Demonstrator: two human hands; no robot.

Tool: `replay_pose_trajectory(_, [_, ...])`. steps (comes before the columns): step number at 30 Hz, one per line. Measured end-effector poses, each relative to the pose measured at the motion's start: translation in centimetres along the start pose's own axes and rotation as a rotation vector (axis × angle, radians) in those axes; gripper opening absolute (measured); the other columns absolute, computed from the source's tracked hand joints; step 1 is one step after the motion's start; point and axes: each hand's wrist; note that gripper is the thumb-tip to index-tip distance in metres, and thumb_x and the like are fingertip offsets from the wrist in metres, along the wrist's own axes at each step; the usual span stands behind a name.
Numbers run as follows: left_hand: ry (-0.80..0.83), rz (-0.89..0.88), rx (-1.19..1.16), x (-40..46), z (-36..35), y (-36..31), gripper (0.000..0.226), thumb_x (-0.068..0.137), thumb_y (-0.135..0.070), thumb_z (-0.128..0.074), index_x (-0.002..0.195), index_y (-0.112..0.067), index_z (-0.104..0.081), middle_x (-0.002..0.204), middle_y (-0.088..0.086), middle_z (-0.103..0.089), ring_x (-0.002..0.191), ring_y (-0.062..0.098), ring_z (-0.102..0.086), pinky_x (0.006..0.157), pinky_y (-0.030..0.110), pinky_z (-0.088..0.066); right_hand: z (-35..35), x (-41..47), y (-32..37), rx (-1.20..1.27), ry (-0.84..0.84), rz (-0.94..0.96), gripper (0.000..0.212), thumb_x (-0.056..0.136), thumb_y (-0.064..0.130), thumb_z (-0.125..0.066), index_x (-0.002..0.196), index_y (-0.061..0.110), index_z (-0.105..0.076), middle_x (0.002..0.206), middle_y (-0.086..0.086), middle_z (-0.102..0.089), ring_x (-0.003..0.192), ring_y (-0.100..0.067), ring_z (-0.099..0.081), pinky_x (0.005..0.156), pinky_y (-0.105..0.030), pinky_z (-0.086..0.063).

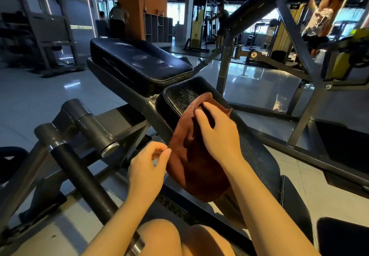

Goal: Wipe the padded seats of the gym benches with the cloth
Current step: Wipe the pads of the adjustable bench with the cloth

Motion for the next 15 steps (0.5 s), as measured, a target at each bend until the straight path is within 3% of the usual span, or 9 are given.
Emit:
replay_pose_trajectory(2, [0.033, 0.021, -0.036, -0.2, -0.2, -0.2, 0.016, 0.089, -0.02, -0.067, 0.086, -0.033, -0.06, 0.087, -0.013, -0.067, 0.085, -0.003, -0.061, 0.071, 0.008, -0.045, 0.0, 0.7, 0.2, -0.043, -0.033, 0.004, 0.028, 0.094, 0.044, -0.059, 0.118, 0.029, -0.063, 0.113, 0.013, -0.064, 0.104, -0.007, -0.056, 0.098, -0.034, -0.045])
replay_pose_trajectory(5, [0.1, 0.016, -0.013, -0.6, -0.4, -0.4, 0.023, 0.082, -0.017, -0.076, 0.09, -0.033, -0.06, 0.082, -0.014, -0.064, 0.083, -0.002, -0.059, 0.066, 0.008, -0.044, 0.1, 2.0, 0.9, 0.042, -0.045, -0.057, 0.002, 0.091, 0.03, -0.066, 0.092, 0.03, -0.065, 0.093, 0.017, -0.063, 0.091, -0.007, -0.059, 0.088, -0.031, -0.049])
replay_pose_trajectory(8, [0.106, 0.015, 0.026, -0.4, 0.3, -0.2, 0.025, 0.082, -0.017, -0.076, 0.082, -0.036, -0.06, 0.076, -0.009, -0.062, 0.077, 0.0, -0.057, 0.062, 0.012, -0.042, 1.1, 2.6, 1.0, 0.24, -0.079, -0.16, 0.019, 0.089, 0.019, -0.067, 0.076, 0.031, -0.059, 0.087, 0.012, -0.062, 0.085, -0.012, -0.06, 0.081, -0.032, -0.048])
replay_pose_trajectory(12, [0.037, -0.063, 0.079, 0.3, 2.4, -1.1, 0.014, 0.087, -0.025, -0.07, 0.08, -0.033, -0.061, 0.079, -0.009, -0.062, 0.075, 0.003, -0.059, 0.065, 0.021, -0.045, 3.2, 1.1, 1.7, 0.51, -0.157, -0.084, 0.021, 0.094, 0.01, -0.06, 0.08, 0.025, -0.055, 0.096, 0.008, -0.058, 0.088, -0.006, -0.057, 0.08, -0.024, -0.046])
replay_pose_trajectory(15, [0.003, -0.083, 0.041, 0.7, 4.0, -2.6, 0.013, 0.089, -0.022, -0.067, 0.082, -0.028, -0.059, 0.08, -0.011, -0.063, 0.076, 0.002, -0.061, 0.068, 0.018, -0.05, 4.4, -0.3, 2.9, 0.556, -0.141, -0.008, 0.017, 0.097, 0.01, -0.056, 0.086, 0.022, -0.054, 0.087, 0.006, -0.058, 0.079, -0.003, -0.058, 0.075, -0.021, -0.048])
Point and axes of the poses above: each hand's wrist, its own x-axis towards the middle knuckle, its own z-axis out of the back of the hand, y = z × x
